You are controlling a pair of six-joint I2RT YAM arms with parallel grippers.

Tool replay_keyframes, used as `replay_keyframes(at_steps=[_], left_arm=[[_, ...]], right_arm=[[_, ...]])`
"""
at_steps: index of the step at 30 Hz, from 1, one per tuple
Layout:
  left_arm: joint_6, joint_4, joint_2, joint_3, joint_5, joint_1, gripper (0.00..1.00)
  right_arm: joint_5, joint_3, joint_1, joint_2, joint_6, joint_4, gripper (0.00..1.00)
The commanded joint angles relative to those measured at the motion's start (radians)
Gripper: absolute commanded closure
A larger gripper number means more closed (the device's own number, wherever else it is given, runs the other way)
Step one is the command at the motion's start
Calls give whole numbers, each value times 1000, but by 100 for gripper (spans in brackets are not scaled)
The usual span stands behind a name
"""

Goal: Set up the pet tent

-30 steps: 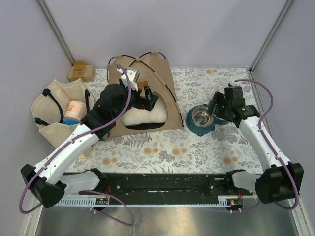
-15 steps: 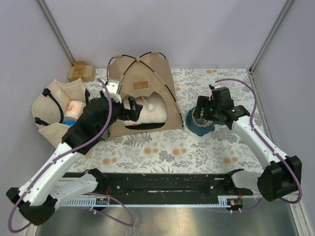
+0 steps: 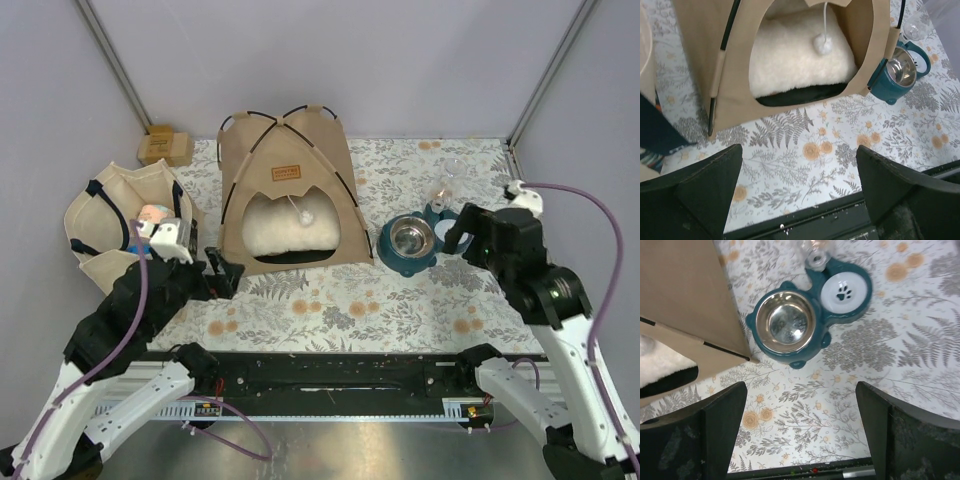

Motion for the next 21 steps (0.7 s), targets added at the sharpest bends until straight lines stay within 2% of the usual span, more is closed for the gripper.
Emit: replay_keyframes(at_steps=[1, 6, 13, 21], left_arm=[[-79, -119, -89, 6, -22, 5, 1], [-117, -219, -146, 35, -46, 4, 1], [-197, -350, -221, 119, -126, 5, 1], [-197, -445, -216, 218, -134, 4, 1]], right_arm=[[182, 149, 0, -95, 71, -274, 0], [163, 282, 0, -170, 97, -443, 0], [156, 378, 0, -257, 88, -564, 0], [124, 454, 0, -288, 76, -630, 1]])
